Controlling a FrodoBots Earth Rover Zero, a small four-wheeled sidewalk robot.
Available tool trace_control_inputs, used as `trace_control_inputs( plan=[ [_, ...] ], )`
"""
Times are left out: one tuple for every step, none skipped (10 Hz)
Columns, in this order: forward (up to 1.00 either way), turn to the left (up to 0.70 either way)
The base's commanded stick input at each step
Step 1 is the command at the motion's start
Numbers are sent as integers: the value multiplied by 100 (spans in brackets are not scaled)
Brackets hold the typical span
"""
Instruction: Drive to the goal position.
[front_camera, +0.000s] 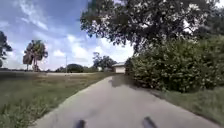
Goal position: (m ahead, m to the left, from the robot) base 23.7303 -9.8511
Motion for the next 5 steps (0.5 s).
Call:
trace_control_inputs(
  plan=[
    [69,3],
    [69,3],
    [69,3],
    [69,3],
    [69,3]
  ],
)
